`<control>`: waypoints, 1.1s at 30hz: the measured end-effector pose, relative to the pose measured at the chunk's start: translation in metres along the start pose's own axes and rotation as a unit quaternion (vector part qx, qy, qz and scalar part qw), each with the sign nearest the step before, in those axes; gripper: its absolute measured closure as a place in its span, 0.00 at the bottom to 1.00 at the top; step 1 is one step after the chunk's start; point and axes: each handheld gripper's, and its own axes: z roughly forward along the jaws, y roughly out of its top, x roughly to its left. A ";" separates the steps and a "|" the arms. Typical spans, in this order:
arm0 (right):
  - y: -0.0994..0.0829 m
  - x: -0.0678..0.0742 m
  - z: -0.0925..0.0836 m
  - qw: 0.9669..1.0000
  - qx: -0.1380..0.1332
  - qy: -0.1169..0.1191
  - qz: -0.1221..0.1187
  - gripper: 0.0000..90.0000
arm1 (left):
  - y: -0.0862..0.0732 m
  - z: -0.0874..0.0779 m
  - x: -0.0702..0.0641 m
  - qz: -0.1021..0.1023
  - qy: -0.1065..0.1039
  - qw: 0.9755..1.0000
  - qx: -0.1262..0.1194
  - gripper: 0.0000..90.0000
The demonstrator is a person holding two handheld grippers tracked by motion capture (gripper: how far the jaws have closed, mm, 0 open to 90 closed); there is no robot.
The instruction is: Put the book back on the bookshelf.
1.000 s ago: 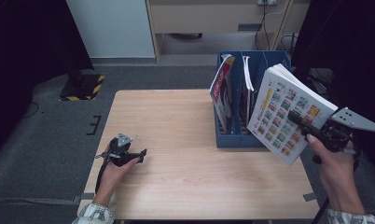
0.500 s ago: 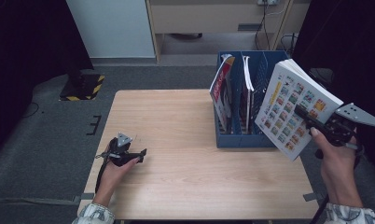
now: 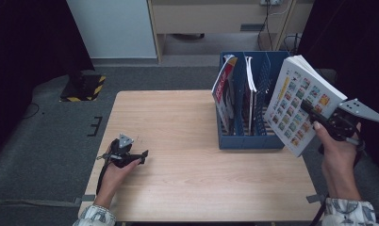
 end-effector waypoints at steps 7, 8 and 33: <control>-0.001 -0.002 0.015 1.000 0.010 -0.021 -0.006 0.82 | 0.000 0.000 0.000 0.000 0.000 1.000 0.000 0.09; 0.000 -0.002 0.017 1.000 0.010 -0.023 -0.008 0.82 | 0.000 0.001 0.000 0.001 0.000 1.000 0.000 0.09; -0.002 -0.009 0.053 0.998 0.024 -0.052 0.007 0.82 | 0.000 0.002 -0.001 0.000 -0.002 1.000 0.001 0.09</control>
